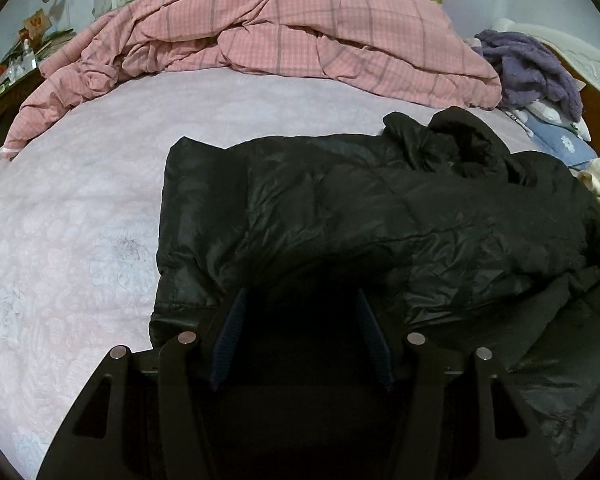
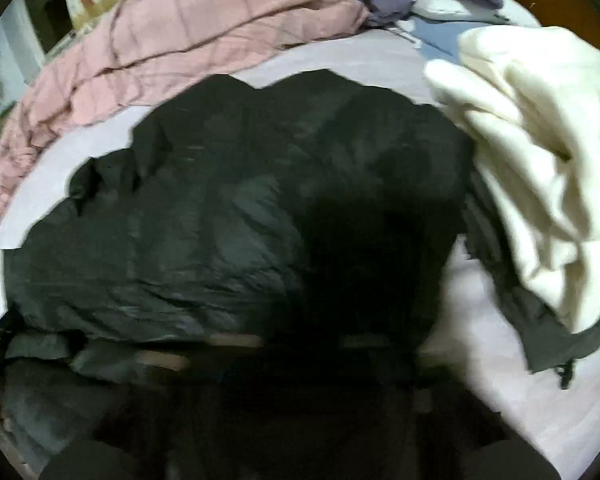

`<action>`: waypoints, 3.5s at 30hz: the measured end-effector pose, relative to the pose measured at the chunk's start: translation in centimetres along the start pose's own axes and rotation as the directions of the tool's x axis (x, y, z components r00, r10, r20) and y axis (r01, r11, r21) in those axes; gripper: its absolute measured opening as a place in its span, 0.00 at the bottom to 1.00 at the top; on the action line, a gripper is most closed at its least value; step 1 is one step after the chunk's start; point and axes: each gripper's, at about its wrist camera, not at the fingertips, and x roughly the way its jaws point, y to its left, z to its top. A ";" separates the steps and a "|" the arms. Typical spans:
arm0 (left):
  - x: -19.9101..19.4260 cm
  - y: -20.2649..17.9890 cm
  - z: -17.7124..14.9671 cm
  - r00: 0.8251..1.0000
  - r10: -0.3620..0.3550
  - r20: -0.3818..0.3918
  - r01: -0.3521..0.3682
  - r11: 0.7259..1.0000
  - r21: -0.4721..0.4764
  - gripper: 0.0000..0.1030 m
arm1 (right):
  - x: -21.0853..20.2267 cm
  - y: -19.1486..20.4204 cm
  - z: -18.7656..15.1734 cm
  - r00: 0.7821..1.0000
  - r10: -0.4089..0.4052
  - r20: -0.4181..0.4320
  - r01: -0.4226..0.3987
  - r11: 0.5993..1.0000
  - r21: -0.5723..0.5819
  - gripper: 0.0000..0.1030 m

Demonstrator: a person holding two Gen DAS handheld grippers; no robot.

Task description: Fold large clothes

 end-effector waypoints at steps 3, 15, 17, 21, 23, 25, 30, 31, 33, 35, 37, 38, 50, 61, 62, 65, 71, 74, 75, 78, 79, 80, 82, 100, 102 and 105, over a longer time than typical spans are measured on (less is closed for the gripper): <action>-0.6 -0.1 -0.1 1.000 -0.011 0.018 0.011 1.000 0.009 0.54 | -1.9 0.1 -0.1 0.998 -0.035 0.048 0.035 0.999 -0.012 0.00; 1.1 -1.1 -0.3 0.999 0.028 -0.037 -0.027 0.999 0.041 0.56 | -3.4 -0.2 1.3 0.992 -0.035 0.125 0.015 0.987 0.158 0.29; 1.2 -0.9 -0.3 0.999 0.023 -0.041 -0.022 0.999 0.032 0.56 | -4.3 2.2 2.7 0.981 -0.032 0.192 0.014 0.995 0.099 0.33; 1.4 -1.1 -0.4 0.998 0.035 -0.043 -0.034 0.999 0.036 0.56 | -2.8 7.9 6.1 0.990 0.097 0.105 -0.084 0.989 -0.122 0.57; 1.4 -1.2 -0.3 0.998 0.037 -0.045 -0.036 0.999 0.032 0.56 | -1.1 10.7 7.3 0.994 0.099 0.044 -0.090 0.981 -0.170 0.57; 1.4 -1.2 -0.3 0.998 0.038 -0.046 -0.036 0.999 0.029 0.56 | 1.1 12.9 8.5 0.997 0.073 -0.012 -0.074 0.976 -0.202 0.57; 1.5 -1.1 -0.3 0.998 0.033 -0.051 -0.032 0.999 0.027 0.56 | 6.2 14.9 9.7 0.991 -0.130 -0.032 0.119 0.962 -0.247 0.29; 1.5 -1.1 -0.3 0.998 0.031 -0.052 -0.030 0.999 0.025 0.57 | 6.6 14.8 9.8 0.987 -0.157 -0.014 0.148 0.954 -0.261 0.16; 1.6 -1.0 -0.2 0.998 0.028 -0.055 -0.027 0.999 0.020 0.57 | 6.4 14.0 10.0 0.981 -0.193 0.024 0.193 0.948 -0.251 0.04; 1.5 -1.0 -0.1 0.998 0.025 -0.055 -0.024 1.000 0.013 0.57 | 4.4 12.0 10.3 0.963 -0.239 0.121 0.259 0.948 -0.183 0.04; 1.5 -1.0 -0.1 0.998 0.024 -0.053 -0.024 1.000 0.009 0.57 | 0.7 9.9 10.6 0.899 -0.342 0.272 0.383 0.917 -0.112 0.04; 1.5 -1.0 -0.2 0.998 0.026 -0.051 -0.026 1.000 0.010 0.57 | -0.6 9.4 10.7 0.864 -0.386 0.323 0.436 0.894 -0.099 0.04; 1.1 -1.0 -0.3 0.999 0.039 -0.036 -0.039 0.999 0.017 0.57 | -18.0 5.1 9.3 0.738 -0.380 0.557 0.506 0.858 -0.086 0.03; -0.2 -1.2 -0.1 1.000 -0.017 -0.004 0.017 1.000 0.009 0.56 | -22.6 3.4 7.7 0.782 -0.234 0.578 0.366 0.923 -0.122 0.04; -0.5 -1.3 0.0 1.000 -0.026 0.002 0.026 1.000 0.009 0.57 | -22.4 4.0 7.2 0.778 -0.219 0.588 0.357 0.925 -0.128 0.04; -0.9 -1.5 0.0 1.000 -0.016 -0.005 0.016 1.000 0.026 0.57 | -24.3 4.1 4.4 0.687 -0.192 0.701 0.298 0.954 -0.031 0.03; -0.4 -0.8 0.1 0.999 -0.026 -0.023 0.026 0.999 -0.019 0.56 | -22.5 -0.4 0.6 0.620 -0.473 0.626 0.448 0.868 0.213 0.04; -0.4 -1.0 0.0 1.000 -0.020 -0.018 0.019 1.000 -0.015 0.56 | -18.1 -5.9 0.2 0.635 -0.648 0.420 0.576 0.760 0.301 0.07; -0.6 -1.2 -0.1 1.000 -0.018 -0.011 0.018 1.000 -0.008 0.56 | -17.1 -7.2 0.0 0.652 -0.658 0.377 0.589 0.753 0.295 0.09; -1.4 -1.6 -0.2 0.999 -0.028 0.027 0.027 1.000 0.012 0.56 | -15.1 -10.8 -1.8 0.750 -0.596 0.286 0.527 0.800 0.286 0.17; -1.9 -1.8 -0.2 0.998 -0.036 0.044 0.035 0.999 0.019 0.56 | -15.3 -11.6 -2.5 0.789 -0.545 0.281 0.471 0.832 0.292 0.26; -2.2 -1.9 -0.2 0.997 -0.045 0.059 0.043 0.999 0.024 0.56 | -15.6 -12.2 -3.1 0.821 -0.496 0.283 0.419 0.860 0.292 0.39; -3.0 -2.2 -0.3 0.994 -0.065 0.089 0.062 0.997 0.037 0.56 | -16.4 -12.4 -4.3 0.866 -0.396 0.307 0.318 0.908 0.274 0.51; -1.9 -2.1 -0.1 0.992 -0.079 0.101 0.081 0.996 -0.020 0.56 | -3.2 0.9 0.1 0.999 -0.048 0.002 0.048 0.999 -0.016 0.28; -1.9 -2.0 -0.1 0.992 -0.084 0.099 0.087 0.996 -0.027 0.56 | -1.2 -1.2 -0.5 0.993 -0.107 -0.055 0.110 0.993 0.050 0.28; -2.0 -1.8 0.0 0.991 -0.088 0.099 0.092 0.995 -0.032 0.56 | -2.0 -3.7 -1.4 0.998 -0.054 -0.023 0.056 0.990 0.129 0.28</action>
